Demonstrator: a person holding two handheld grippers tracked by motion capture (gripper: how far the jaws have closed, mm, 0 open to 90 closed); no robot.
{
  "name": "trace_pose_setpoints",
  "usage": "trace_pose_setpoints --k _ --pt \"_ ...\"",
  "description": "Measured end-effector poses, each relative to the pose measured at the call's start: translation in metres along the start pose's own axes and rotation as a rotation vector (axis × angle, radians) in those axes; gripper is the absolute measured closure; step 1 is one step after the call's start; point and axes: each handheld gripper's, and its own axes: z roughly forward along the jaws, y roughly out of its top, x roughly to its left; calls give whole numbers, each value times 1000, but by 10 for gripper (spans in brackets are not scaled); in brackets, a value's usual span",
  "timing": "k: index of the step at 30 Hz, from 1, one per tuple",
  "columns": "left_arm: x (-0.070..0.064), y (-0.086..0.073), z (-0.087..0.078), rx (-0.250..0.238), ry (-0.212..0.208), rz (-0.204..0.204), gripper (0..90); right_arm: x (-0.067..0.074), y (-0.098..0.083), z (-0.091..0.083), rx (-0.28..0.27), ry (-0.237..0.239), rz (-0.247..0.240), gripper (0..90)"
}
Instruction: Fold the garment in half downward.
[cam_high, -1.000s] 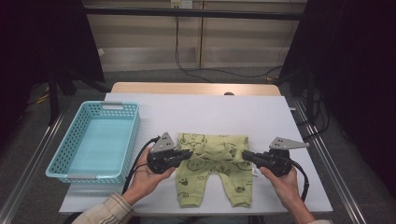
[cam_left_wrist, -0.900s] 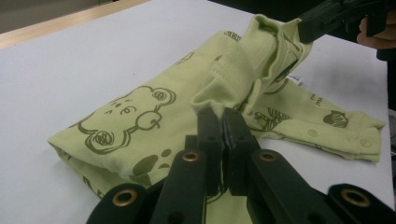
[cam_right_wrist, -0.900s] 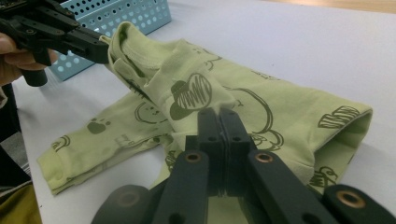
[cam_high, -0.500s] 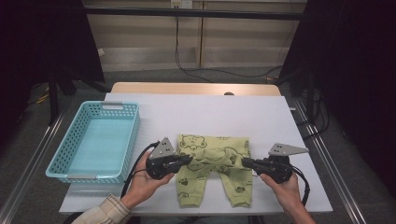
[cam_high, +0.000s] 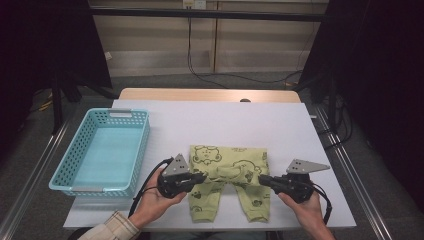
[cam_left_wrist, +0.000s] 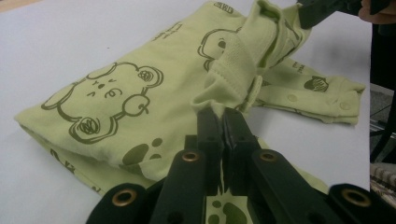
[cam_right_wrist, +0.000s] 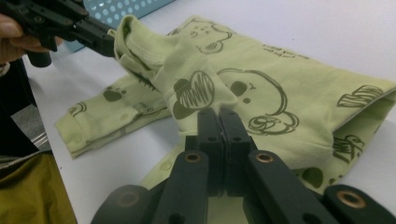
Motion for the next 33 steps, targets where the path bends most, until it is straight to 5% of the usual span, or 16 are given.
trace_pose_setpoints --k 18,25,28,29,30,33 --pt "-17 -17 6 93 -32 11 870 13 -17 1 116 18 -40 891" --pt "-17 -22 13 171 -62 10 845 13 -21 7 152 30 -55 879" --pt "-18 -24 15 154 -67 12 831 16 -22 5 145 29 -67 852" --pt "-17 -23 12 198 -72 32 831 17 -22 5 139 30 -62 837" --pt "-20 -24 15 159 -78 9 833 17 -22 4 138 31 -58 830" --pt "-22 -24 13 165 -73 17 868 18 -24 3 139 31 -59 871"
